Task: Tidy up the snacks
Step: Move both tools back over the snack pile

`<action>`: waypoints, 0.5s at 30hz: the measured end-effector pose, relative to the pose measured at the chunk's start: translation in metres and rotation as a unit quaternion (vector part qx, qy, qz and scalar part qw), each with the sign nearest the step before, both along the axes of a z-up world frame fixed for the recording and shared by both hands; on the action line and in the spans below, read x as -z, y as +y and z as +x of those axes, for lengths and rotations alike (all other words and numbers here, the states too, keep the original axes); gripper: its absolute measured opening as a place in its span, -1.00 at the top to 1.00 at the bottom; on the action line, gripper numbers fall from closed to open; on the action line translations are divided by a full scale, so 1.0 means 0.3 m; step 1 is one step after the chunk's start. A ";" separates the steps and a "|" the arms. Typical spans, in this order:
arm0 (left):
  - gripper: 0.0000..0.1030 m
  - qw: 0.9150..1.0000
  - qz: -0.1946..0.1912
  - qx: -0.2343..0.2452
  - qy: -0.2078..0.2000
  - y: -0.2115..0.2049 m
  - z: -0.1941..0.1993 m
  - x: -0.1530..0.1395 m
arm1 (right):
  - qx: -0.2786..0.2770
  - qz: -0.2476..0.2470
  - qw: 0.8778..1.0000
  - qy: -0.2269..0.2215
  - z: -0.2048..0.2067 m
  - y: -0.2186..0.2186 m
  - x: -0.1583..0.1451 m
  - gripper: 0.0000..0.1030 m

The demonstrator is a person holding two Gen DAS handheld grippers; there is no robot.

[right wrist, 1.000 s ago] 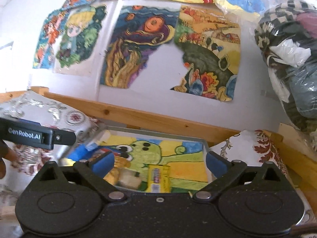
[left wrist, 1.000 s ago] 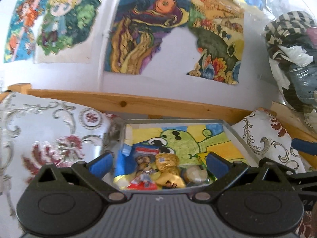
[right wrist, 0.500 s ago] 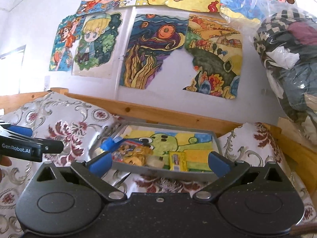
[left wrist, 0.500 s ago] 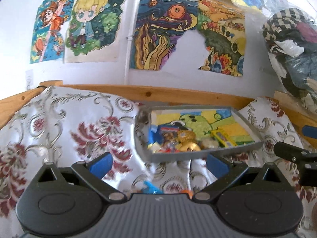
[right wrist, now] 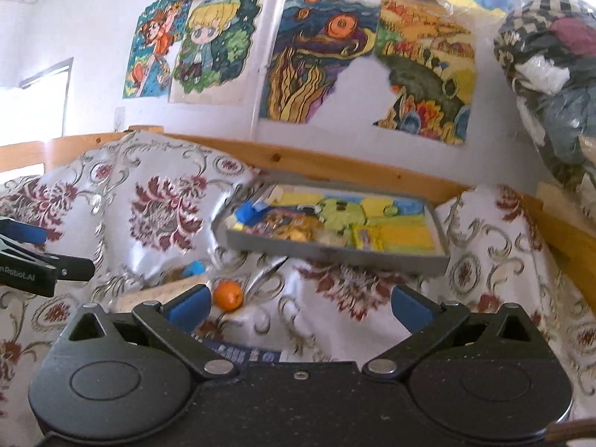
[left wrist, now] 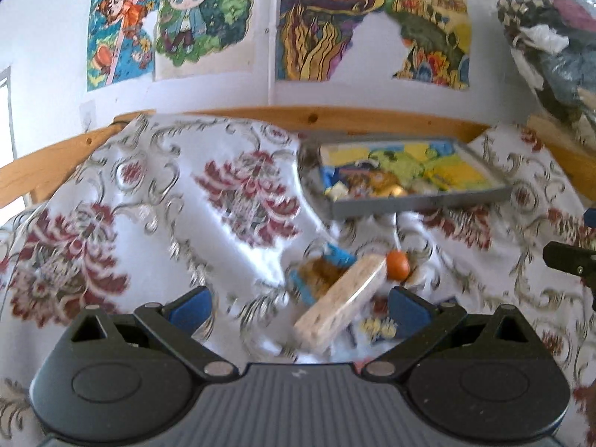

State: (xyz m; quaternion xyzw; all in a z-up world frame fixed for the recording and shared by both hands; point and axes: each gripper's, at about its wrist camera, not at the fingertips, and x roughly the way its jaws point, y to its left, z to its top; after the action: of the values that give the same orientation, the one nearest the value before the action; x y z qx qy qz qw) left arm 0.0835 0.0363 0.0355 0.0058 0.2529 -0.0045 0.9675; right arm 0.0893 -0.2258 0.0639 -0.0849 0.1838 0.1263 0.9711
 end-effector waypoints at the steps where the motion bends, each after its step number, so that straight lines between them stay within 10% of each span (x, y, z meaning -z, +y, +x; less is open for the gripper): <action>1: -0.99 1.000 0.001 -0.001 0.006 0.006 -0.008 0.007 | -0.002 0.001 1.000 0.007 -0.010 0.004 0.009 -0.99; 15: -0.99 0.996 0.045 0.032 0.071 -0.022 -0.039 0.126 | -0.029 -0.008 0.995 0.093 -0.102 0.052 0.145 -0.99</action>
State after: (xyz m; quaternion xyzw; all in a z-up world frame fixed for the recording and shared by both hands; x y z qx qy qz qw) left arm 0.0719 0.0298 -0.0022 0.0569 0.3210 -0.0246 0.9451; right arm 0.0587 -0.2100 0.0204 -0.0858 0.2715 0.1598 0.9452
